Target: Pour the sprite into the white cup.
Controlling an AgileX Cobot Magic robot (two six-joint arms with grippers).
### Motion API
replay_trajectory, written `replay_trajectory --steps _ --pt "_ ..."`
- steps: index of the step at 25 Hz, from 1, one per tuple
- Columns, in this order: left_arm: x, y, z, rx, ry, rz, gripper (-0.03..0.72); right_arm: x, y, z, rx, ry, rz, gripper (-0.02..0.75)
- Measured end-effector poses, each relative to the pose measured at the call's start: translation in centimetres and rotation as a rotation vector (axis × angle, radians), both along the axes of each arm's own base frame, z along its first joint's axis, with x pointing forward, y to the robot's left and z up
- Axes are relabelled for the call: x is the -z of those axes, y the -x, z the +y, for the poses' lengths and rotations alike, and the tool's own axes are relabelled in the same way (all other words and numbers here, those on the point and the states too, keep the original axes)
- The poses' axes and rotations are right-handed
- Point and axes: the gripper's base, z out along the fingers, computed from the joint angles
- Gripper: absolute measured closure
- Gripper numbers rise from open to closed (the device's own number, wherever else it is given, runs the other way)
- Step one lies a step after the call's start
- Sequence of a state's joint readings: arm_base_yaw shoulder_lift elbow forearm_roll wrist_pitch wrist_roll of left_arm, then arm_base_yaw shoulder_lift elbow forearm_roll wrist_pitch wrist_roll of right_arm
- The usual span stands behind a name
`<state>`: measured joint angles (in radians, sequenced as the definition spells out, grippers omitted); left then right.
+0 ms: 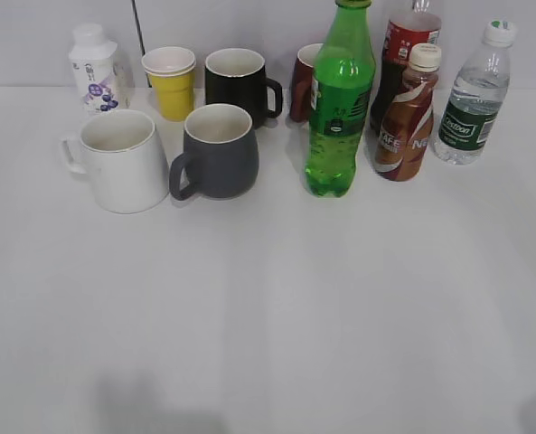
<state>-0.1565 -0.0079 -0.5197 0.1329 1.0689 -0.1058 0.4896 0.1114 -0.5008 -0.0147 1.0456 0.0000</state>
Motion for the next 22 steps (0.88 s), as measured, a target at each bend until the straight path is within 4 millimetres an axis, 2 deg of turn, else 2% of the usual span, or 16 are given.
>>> replay_trajectory --steps 7,11,15,18,22 --pt "0.0 0.0 0.1 -0.004 -0.009 -0.003 0.341 0.0 0.0 0.0 0.014 -0.001 -0.002 0.155" --pt "0.0 0.0 0.1 -0.044 -0.014 -0.003 0.344 0.0 -0.1 -0.2 0.148 -0.002 -0.005 0.162" --pt "0.0 0.1 0.0 -0.078 -0.014 -0.003 0.344 -0.1 0.7 -0.5 0.286 -0.020 -0.057 0.162" --pt "0.0 0.1 0.0 -0.091 -0.014 -0.003 0.346 -0.1 1.6 -0.7 0.348 -0.037 -0.112 0.162" --pt "0.0 0.1 0.0 -0.094 -0.015 -0.004 0.357 -0.1 1.7 -0.7 0.366 -0.038 -0.117 0.162"
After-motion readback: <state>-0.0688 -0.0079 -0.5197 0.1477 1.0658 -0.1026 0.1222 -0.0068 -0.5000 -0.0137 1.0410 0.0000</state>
